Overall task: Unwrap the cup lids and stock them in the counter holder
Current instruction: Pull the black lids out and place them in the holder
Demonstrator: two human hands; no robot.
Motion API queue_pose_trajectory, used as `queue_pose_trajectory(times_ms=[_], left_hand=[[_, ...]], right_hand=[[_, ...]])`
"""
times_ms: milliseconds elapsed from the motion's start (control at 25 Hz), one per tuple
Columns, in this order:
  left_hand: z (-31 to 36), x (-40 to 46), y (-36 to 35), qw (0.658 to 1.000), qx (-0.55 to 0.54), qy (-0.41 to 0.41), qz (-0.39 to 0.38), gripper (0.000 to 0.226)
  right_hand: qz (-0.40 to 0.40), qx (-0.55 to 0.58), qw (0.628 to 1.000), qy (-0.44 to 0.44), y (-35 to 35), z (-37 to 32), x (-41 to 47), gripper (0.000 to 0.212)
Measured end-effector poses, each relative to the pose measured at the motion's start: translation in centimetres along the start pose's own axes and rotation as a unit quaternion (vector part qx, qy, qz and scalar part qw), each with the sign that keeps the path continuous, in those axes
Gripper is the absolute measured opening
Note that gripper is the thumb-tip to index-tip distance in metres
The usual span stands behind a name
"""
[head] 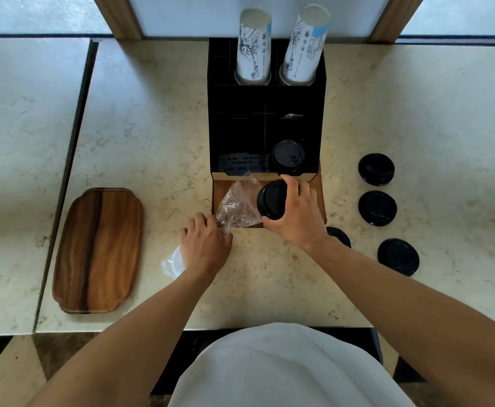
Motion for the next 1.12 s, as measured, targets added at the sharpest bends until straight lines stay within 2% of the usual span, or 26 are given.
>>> queue_pose_trajectory(times_ms=[400, 920, 1120], left_hand=[[0.1, 0.0, 0.1, 1.000, 0.008, 0.002, -0.006, 0.042], [0.2, 0.5, 0.0, 1.000, 0.025, 0.006, -0.008, 0.038], [0.2, 0.6, 0.1, 1.000, 0.024, 0.011, -0.014, 0.039]], right_hand=[[0.048, -0.021, 0.998, -0.035, 6.9, -0.2, 4.4, 0.099], [-0.025, -0.128, 0.988, -0.088, 6.4, 0.0, 11.0, 0.107], [-0.057, -0.117, 0.986, -0.101, 5.9, 0.3, 12.1, 0.109]])
Point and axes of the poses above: each hand's wrist, its own x-axis towards the middle knuckle, its own y-axis out of the back of the hand, z = x × y, the point moved 7 cm from there along x, towards the middle knuckle, and after that the axes turned 15 degrees about -z, right-handed, at the moved point
